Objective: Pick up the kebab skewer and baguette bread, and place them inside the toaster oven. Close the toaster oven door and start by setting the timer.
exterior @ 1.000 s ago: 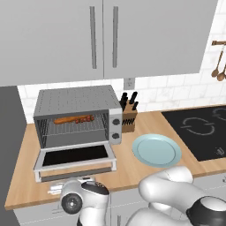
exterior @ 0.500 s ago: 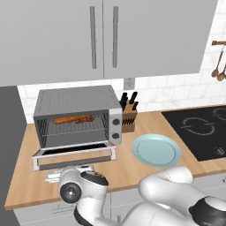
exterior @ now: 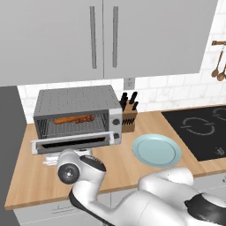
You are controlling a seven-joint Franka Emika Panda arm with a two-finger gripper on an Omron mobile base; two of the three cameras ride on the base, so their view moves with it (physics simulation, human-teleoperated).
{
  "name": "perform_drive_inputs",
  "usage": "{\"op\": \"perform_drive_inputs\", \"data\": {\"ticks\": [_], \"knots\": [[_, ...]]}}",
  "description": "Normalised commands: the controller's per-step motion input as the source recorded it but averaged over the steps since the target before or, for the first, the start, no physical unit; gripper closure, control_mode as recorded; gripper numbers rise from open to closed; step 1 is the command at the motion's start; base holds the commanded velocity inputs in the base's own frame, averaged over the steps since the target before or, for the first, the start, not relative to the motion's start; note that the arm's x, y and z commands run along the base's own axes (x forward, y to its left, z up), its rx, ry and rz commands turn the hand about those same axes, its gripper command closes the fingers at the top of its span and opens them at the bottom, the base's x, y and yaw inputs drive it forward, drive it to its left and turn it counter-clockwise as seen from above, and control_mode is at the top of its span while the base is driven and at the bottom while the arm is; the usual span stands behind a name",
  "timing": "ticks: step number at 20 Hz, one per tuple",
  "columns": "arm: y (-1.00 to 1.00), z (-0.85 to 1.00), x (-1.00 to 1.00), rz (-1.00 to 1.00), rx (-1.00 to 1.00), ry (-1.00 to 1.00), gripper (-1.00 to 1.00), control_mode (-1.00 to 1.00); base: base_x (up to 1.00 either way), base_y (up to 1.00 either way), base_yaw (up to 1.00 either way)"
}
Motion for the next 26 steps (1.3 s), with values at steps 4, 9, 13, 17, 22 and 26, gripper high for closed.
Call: {"op": "perform_drive_inputs", "data": {"ticks": [4, 9, 13, 17, 22, 26], "knots": [[0.04, 0.47, 0.46, 0.0, 0.0, 0.0, -1.0, -1.0, 0.0, 0.0, 0.0], [0.05, 0.35, 0.44, 0.0, 0.0, 0.0, -1.0, -1.0, 0.0, 0.0, 0.0], [0.03, 0.26, 0.38, 0.0, 0.0, 0.0, -1.0, -1.0, 0.0, 0.0, 0.0], [0.0, 0.11, 0.31, 0.0, 0.0, 0.0, -1.0, -1.0, 0.0, 0.0, 0.0], [0.02, 0.0, 0.23, 0.0, 0.0, 0.0, -1.0, -1.0, 0.0, 0.0, 0.0], [0.04, 0.0, 0.35, 0.0, 0.0, 0.0, -1.0, -1.0, 0.0, 0.0, 0.0]]}}
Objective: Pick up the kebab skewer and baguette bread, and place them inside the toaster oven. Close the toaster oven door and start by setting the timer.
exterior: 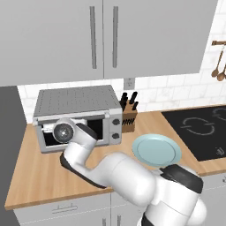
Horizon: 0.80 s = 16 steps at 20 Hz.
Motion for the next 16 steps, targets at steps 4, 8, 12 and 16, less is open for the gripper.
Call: {"op": "perform_drive_inputs", "data": {"ticks": [4, 8, 12, 16], "knots": [[0.03, 0.0, 0.3, 0.0, 0.0, 0.0, -1.0, -1.0, 0.0, 0.0, 0.0], [0.02, 0.0, 0.19, 0.0, 0.0, 0.0, -1.0, -1.0, 0.0, 0.0, 0.0], [0.0, -0.12, -0.01, 0.0, 0.0, 0.0, -1.0, -1.0, 0.0, 0.0, 0.0], [-0.11, -0.29, -0.04, 0.0, 0.0, -0.02, -1.0, -1.0, 0.0, 0.0, 0.0]]}}
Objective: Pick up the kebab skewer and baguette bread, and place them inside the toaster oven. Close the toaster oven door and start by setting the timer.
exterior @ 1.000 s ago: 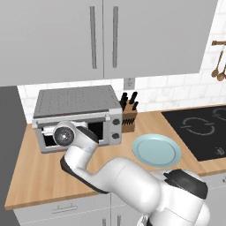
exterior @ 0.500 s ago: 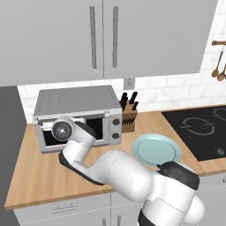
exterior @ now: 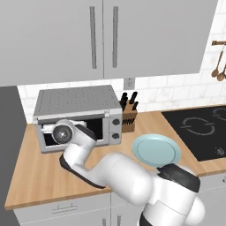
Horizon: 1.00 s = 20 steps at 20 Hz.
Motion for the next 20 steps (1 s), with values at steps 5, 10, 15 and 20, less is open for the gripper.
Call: {"op": "perform_drive_inputs", "data": {"ticks": [5, 10, 15, 20], "knots": [[-0.42, -0.34, -0.02, 0.0, 0.0, -0.1, -1.0, -1.0, 0.0, 0.0, 0.0], [-0.55, -0.01, -0.16, 0.0, 0.0, -0.1, -1.0, -1.0, 0.0, 0.0, 0.0], [-0.45, -0.15, -0.26, 0.0, 0.0, -0.06, -1.0, -1.0, 0.0, 0.0, 0.0], [-0.23, -0.13, -0.11, 0.0, 0.0, -0.02, -1.0, -1.0, 0.0, 0.0, 0.0]]}}
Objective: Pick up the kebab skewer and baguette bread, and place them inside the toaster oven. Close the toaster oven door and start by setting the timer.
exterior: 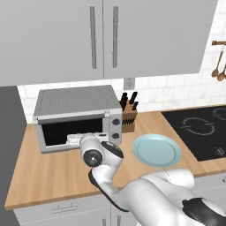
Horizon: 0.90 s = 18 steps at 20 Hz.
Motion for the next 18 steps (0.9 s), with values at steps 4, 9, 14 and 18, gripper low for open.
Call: {"op": "perform_drive_inputs", "data": {"ticks": [4, 9, 14, 18], "knots": [[-0.12, -0.05, 0.0, 0.0, 0.0, 0.0, -1.0, -1.0, 0.0, 0.0, 0.0], [-0.24, -0.19, 0.0, 0.0, 0.02, -0.05, -1.0, -1.0, 0.0, 0.0, 0.0], [-0.24, -0.28, 0.0, 0.0, 0.02, -0.08, -1.0, -1.0, 0.0, 0.0, 0.0], [-0.33, -0.41, 0.0, 0.0, 0.04, -0.12, -1.0, -1.0, 0.0, 0.0, 0.0]]}}
